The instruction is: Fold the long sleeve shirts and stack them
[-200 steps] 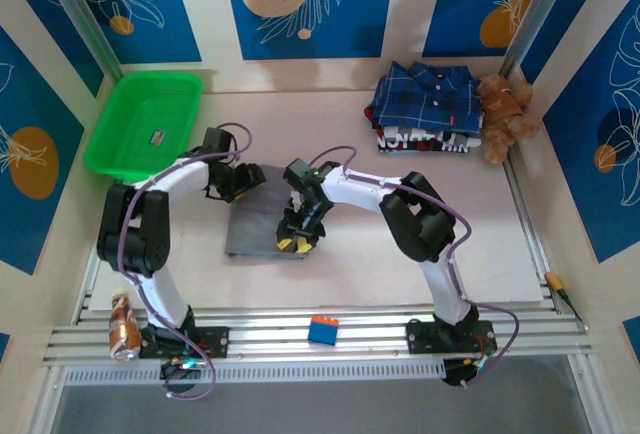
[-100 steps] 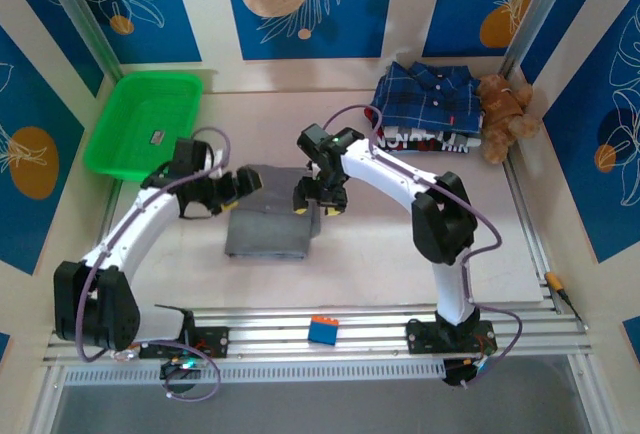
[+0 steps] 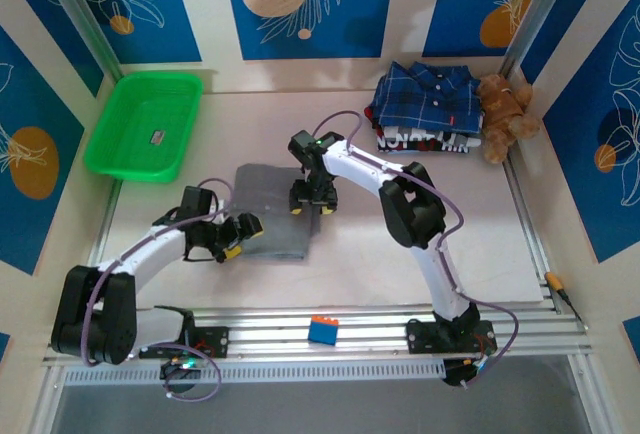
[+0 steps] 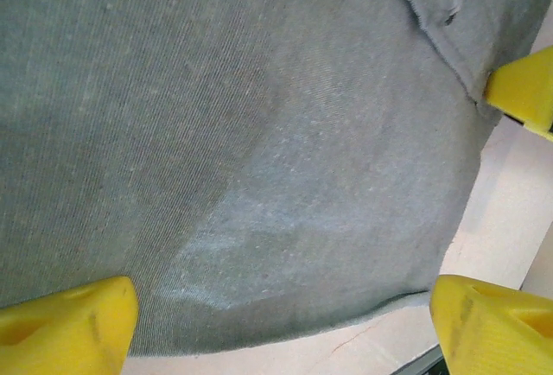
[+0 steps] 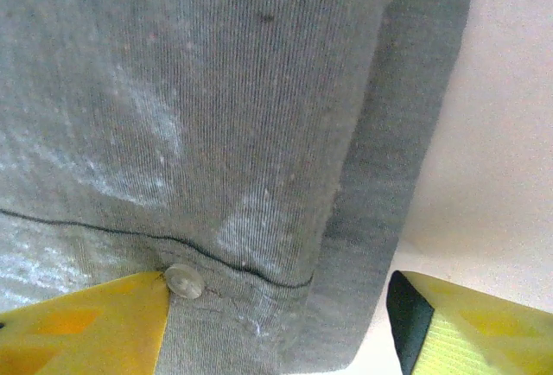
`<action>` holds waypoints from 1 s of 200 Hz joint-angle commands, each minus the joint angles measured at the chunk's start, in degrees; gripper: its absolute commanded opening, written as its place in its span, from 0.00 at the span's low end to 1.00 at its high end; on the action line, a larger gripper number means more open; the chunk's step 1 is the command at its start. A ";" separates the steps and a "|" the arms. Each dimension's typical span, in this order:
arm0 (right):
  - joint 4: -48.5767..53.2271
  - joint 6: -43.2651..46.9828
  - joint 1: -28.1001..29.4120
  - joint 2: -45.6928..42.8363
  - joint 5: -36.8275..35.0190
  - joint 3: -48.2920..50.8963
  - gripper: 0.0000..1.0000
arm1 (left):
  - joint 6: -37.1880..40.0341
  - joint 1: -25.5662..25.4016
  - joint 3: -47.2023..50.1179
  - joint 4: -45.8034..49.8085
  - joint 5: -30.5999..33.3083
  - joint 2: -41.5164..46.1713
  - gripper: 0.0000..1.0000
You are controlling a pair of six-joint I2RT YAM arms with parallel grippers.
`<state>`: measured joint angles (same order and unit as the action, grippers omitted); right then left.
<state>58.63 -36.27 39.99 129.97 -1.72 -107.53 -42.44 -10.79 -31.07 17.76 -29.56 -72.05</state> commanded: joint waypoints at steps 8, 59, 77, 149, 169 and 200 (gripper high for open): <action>2.09 -0.07 0.14 1.30 -1.77 -1.84 0.68 | -0.47 -0.11 0.91 -2.03 -1.54 2.09 0.88; 4.03 -0.18 1.32 3.87 -3.99 -3.30 0.66 | 1.63 -0.16 -4.94 4.50 -1.35 6.73 0.92; 4.18 -0.91 1.65 5.07 -4.76 -3.82 0.64 | 4.12 0.03 -9.27 7.87 -0.31 7.86 0.94; 2.99 -1.27 1.43 6.95 -5.44 -5.87 0.24 | 15.08 1.98 -29.86 19.54 5.27 5.00 0.97; 3.23 -0.74 1.18 4.94 -6.81 -5.46 0.11 | 15.89 2.83 -32.60 19.73 7.00 4.30 1.00; 6.06 -0.21 0.65 -0.90 -11.83 -5.76 0.00 | 16.91 3.28 -37.66 19.48 9.75 2.54 1.00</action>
<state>61.89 -36.84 41.34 133.88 -6.72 -113.45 -28.40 -8.34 -64.14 35.20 -23.03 -68.10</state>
